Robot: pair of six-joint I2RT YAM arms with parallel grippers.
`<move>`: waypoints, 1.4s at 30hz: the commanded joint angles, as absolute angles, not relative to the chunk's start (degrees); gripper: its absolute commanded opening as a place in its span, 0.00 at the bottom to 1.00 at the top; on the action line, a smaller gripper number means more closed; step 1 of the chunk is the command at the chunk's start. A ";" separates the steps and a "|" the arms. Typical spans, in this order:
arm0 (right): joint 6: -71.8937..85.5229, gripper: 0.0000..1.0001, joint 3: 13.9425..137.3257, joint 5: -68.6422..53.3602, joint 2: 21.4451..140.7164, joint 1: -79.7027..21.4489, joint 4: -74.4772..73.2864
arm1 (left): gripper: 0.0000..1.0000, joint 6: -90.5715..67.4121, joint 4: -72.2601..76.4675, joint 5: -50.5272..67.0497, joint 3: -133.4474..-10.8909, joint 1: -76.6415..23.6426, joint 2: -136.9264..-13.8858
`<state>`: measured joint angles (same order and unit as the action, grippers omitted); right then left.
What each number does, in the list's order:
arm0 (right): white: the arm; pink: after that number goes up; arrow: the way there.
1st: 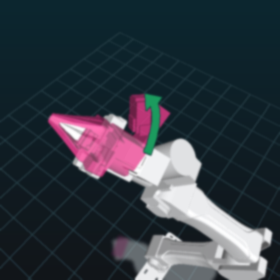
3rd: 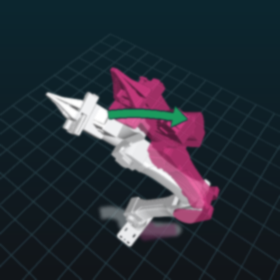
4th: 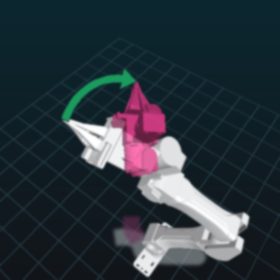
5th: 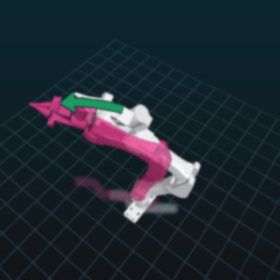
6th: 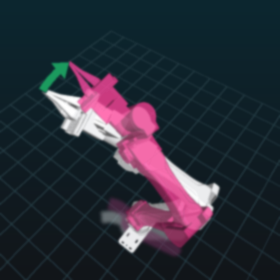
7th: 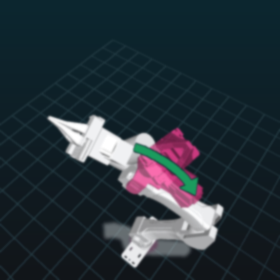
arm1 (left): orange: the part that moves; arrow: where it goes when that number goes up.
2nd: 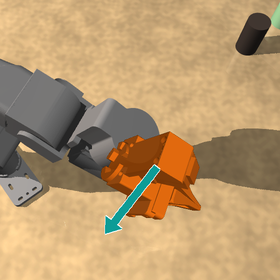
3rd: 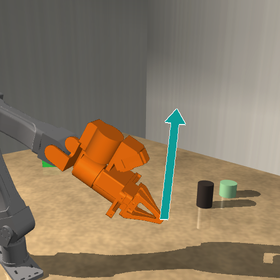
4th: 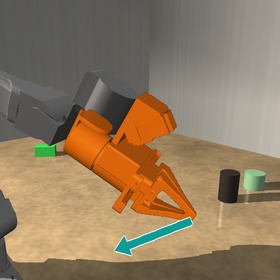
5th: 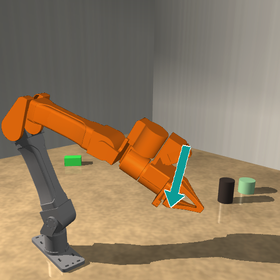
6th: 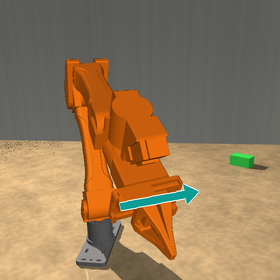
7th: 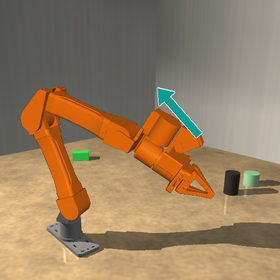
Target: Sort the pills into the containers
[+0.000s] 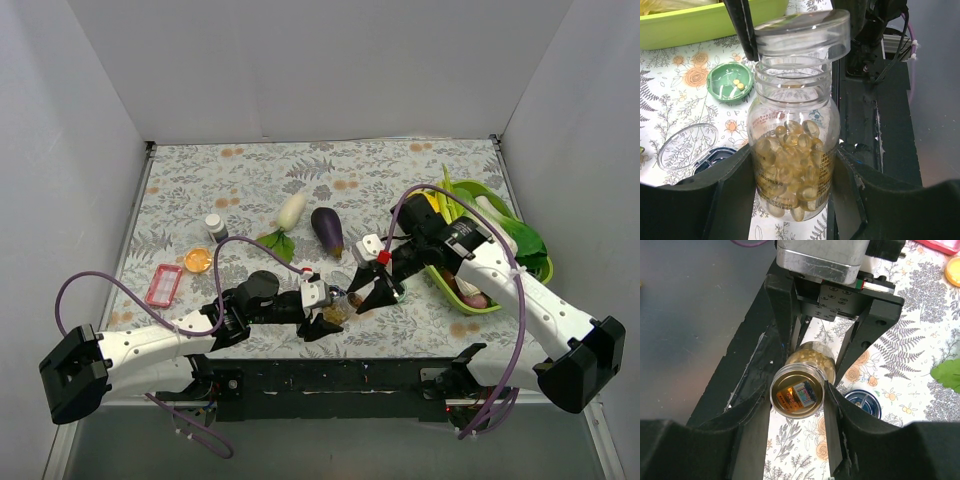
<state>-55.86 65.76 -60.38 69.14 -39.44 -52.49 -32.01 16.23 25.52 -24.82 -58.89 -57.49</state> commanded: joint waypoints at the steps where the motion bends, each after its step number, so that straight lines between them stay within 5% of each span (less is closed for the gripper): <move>1: -55.02 0.13 65.92 -60.03 68.90 -39.90 -50.10 | 0.00 -32.34 16.79 25.22 -27.16 -58.80 -56.87; 14: -53.52 0.14 64.34 -56.17 69.70 -41.48 -46.85 | 0.00 -37.69 21.00 24.70 -26.63 -58.80 -55.81; 25: -51.34 0.15 61.26 -56.69 70.14 -43.07 -44.66 | 0.00 -47.99 40.07 23.47 -22.06 -58.71 -54.23; 33: -43.34 0.15 62.40 -54.59 75.49 -43.15 -45.53 | 0.00 -39.82 25.86 16.10 -30.31 -58.80 -56.16; 42: -8.55 0.16 55.37 -39.28 77.60 -42.37 -25.42 | 0.00 -38.84 27.33 -2.54 -33.05 -58.80 -60.28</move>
<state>-28.53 59.99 -46.78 75.75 -41.56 -33.19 -39.13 10.48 9.76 -25.45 -59.07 -60.66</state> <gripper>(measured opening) 0.484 0.510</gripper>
